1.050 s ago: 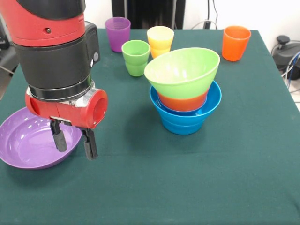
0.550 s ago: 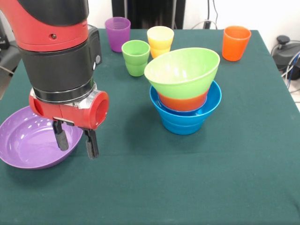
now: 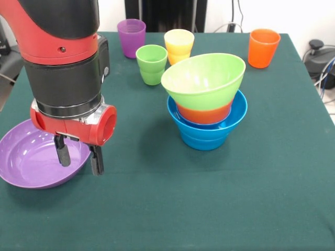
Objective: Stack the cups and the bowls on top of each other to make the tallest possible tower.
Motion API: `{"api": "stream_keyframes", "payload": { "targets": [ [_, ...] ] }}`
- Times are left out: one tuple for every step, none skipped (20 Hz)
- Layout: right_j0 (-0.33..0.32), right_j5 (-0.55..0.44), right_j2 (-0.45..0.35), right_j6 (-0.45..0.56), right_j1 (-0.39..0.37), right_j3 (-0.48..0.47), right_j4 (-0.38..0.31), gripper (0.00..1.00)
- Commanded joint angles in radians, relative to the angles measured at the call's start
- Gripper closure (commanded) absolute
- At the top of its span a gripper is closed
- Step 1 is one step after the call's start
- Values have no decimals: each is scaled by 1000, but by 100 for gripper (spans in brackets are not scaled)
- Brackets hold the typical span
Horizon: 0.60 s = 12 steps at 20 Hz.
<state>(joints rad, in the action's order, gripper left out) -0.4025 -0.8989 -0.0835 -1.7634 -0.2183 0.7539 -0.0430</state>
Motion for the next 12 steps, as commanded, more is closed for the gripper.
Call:
{"api": "stream_keyframes", "payload": {
  "targets": [
    [21,22,-39,124,12,122,-87,0],
    [22,19,-39,121,12,119,-88,0],
    [23,15,-38,119,12,117,-88,0],
    [23,14,-39,119,12,117,-88,0],
    [24,8,-38,117,15,110,-87,0],
    [24,8,-38,117,16,110,-87,0],
    [24,5,-38,117,18,107,-87,0],
    [24,6,-38,117,19,107,-87,0],
    [22,5,-40,119,19,106,-86,0],
    [21,6,-41,120,19,106,-85,0],
    [21,6,-42,121,19,107,-85,0],
    [20,7,-42,122,20,107,-85,0]
  ]
}}
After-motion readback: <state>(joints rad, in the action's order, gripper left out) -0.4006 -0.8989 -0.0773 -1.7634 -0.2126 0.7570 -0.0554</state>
